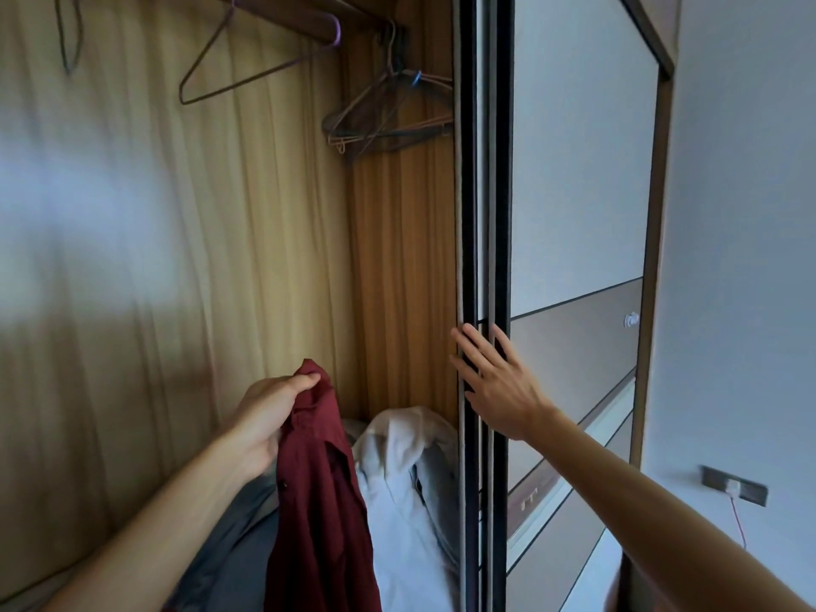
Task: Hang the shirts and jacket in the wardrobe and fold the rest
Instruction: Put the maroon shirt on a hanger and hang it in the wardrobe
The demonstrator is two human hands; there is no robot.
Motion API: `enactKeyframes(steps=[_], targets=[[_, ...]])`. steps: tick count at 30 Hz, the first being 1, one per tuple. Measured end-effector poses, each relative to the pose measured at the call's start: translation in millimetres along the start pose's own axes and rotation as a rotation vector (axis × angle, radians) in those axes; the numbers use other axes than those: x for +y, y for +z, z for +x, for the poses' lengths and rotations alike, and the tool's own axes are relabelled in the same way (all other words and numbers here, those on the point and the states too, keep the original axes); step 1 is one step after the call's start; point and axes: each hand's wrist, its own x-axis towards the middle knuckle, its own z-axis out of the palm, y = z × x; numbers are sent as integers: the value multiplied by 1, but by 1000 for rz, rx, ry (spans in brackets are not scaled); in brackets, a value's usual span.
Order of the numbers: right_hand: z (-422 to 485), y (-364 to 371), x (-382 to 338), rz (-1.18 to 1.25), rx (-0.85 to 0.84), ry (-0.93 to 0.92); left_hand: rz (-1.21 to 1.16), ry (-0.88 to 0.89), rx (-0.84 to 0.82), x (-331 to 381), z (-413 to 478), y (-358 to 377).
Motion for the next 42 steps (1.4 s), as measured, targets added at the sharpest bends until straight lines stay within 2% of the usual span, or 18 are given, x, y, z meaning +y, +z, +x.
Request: enactKeyframes(steps=[9, 15, 24, 26, 28, 31, 34, 37, 42], targets=[[-2, 26, 24, -166, -56, -21, 17, 1, -17, 3, 28, 27], [-2, 40, 37, -99, -111, -6, 41, -4, -19, 0, 33, 26], [18, 46, 11, -66, -62, 75, 27, -1, 80, 18, 17, -7], [35, 41, 1, 92, -49, 68, 25, 5, 102, 26, 9, -19], [62, 29, -12, 349, -56, 39, 17, 20, 144, 36, 1, -34], [108, -5, -46, 922, -190, 41, 0, 33, 247, 51, -13, -61], [157, -48, -99, 1394, -126, 44, -3, 43, 342, 70, -29, -88], [207, -97, -148, 1679, -97, 9, 8, 97, 439, 94, -49, -114], [272, -182, -192, 1992, -164, -99, 36, 175, 573, 136, -90, -149]])
